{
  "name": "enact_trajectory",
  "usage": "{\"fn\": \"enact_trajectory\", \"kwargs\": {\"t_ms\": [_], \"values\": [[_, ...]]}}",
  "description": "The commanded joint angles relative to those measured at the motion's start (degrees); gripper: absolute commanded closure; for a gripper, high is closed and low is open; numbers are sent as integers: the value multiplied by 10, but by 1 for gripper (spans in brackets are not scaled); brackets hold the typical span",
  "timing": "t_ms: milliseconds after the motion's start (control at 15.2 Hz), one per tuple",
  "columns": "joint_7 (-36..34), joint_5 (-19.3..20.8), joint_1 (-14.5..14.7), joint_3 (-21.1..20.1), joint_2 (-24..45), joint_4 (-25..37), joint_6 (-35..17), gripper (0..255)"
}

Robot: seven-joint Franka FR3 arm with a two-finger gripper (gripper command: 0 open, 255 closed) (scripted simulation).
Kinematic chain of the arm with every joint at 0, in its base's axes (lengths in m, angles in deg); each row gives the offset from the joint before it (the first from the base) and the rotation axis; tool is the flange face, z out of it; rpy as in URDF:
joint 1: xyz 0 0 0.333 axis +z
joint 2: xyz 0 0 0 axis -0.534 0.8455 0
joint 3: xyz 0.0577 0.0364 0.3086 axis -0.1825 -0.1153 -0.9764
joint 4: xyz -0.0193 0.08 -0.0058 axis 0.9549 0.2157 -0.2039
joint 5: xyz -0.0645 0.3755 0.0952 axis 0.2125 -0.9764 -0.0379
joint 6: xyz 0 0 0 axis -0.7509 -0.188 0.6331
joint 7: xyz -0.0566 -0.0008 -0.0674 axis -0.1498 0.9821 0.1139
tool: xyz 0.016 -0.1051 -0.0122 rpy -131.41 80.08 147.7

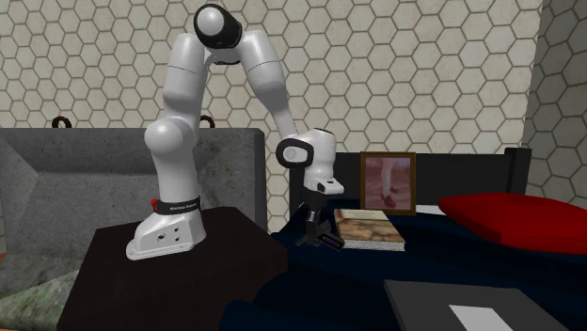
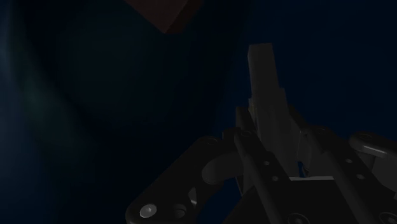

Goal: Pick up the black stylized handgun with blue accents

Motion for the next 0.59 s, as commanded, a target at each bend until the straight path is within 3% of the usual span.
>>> {"fn": "enact_trajectory", "kwargs": {"t_ms": [0, 528], "values": [[-6, 10, 4, 6, -19, -1, 18, 255], [-25, 38, 10, 18, -74, -4, 68, 255]]}}
